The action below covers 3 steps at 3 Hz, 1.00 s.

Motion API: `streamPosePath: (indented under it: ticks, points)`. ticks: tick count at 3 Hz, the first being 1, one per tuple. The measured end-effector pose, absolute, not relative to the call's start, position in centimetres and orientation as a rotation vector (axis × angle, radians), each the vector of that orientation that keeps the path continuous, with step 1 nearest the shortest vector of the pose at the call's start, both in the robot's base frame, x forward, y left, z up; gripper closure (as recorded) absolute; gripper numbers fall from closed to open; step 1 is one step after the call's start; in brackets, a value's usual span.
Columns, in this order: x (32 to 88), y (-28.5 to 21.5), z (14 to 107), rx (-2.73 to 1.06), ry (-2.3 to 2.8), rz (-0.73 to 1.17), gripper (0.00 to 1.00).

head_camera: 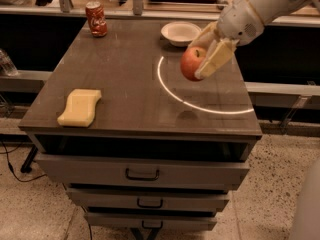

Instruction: Move apple near sponge

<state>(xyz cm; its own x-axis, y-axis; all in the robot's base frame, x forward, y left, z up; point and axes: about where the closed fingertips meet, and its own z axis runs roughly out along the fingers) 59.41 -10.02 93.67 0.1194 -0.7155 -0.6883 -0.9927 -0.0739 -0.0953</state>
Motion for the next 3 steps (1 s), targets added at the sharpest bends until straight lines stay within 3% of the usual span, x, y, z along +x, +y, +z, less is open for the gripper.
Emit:
streamPosePath:
  ticks: [1, 3]
  points:
    - [59.3, -8.4, 92.9, -1.868, 1.616, 0.679, 1.0]
    - [57.8, 5.2, 92.6, -1.959, 1.451, 0.759, 1.0]
